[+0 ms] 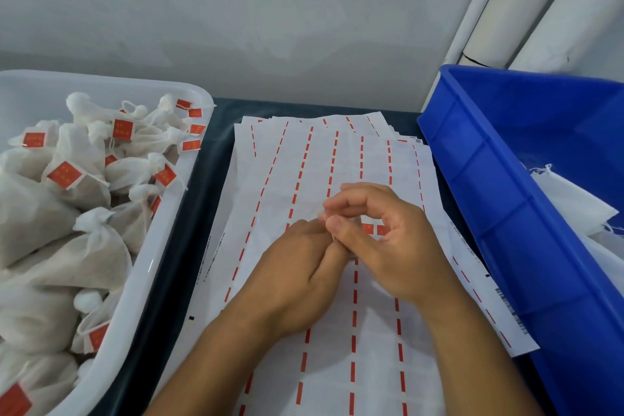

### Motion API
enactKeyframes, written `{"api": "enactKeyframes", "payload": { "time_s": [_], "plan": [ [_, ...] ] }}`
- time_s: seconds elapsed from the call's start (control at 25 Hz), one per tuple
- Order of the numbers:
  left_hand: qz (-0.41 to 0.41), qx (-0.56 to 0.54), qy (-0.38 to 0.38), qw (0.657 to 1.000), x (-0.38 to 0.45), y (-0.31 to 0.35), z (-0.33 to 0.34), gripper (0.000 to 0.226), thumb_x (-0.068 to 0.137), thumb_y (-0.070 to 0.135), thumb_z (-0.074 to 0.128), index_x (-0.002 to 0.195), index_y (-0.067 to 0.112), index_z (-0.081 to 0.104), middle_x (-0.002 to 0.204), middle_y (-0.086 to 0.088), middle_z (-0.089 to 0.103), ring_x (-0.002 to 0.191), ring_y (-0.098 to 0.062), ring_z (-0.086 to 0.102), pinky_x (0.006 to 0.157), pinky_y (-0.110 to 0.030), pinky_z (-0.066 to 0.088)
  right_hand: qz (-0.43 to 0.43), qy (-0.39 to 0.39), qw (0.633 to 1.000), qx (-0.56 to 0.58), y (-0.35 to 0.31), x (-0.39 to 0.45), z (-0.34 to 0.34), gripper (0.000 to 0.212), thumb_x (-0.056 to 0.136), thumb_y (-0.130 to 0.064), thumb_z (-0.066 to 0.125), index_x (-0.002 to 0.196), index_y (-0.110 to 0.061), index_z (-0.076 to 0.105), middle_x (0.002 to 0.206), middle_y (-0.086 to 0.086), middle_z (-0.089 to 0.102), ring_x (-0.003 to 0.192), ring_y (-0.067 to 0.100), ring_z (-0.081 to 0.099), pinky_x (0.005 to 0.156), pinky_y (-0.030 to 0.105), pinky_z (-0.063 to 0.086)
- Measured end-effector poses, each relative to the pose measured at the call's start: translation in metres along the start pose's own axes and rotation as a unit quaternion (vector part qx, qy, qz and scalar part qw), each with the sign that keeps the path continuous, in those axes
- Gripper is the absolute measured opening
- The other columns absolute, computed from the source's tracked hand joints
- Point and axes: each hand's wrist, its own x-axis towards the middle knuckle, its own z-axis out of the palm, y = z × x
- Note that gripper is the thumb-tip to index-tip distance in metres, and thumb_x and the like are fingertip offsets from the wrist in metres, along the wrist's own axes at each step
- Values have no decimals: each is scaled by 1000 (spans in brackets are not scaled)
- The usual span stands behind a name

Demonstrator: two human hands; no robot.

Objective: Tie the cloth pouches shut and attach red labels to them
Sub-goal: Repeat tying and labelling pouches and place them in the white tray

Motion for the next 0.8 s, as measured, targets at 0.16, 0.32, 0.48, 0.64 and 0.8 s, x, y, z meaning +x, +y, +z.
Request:
{"api": "enactKeyframes", "payload": {
  "time_s": [0.16,0.32,0.48,0.64,0.8],
  "plan": [
    [-70,-103,-12,992,1,8,-5,49,104,40,29,76,60,64,85,34,65,90,9,62,75,-1,41,21,-25,999,21,4,0,-6,17,99,-36,64,115,-38,68,103,-18,73,106,8,69,87,16,55],
    [-79,-132,17,988,3,4,-5,41,101,39,34,79,33,68,88,17,64,86,1,59,71,-8,45,9,-18,999,29,3,0,-10,12,94,-33,70,105,-33,70,97,-16,72,98,14,70,82,24,58],
    [-123,-176,53,975,6,3,-8,44,108,31,39,78,27,71,84,9,67,84,0,62,68,-3,45,9,-41,997,62,3,-1,-12,13,89,-29,76,100,-33,71,93,-12,72,95,19,71,84,23,58],
    [-213,-199,75,954,8,-1,-10,45,105,43,45,75,29,76,77,10,71,79,5,65,62,-11,45,-4,-68,997,42,4,-2,-9,17,90,-26,78,106,-30,73,102,-13,72,101,19,70,88,23,58],
    [-220,-223,102,944,8,0,-11,44,103,42,49,73,25,77,72,1,71,68,4,65,56,-2,44,-18,-71,997,9,5,-2,-7,20,92,-24,76,113,-27,77,106,-15,72,103,17,71,87,24,59]
  ]
}}
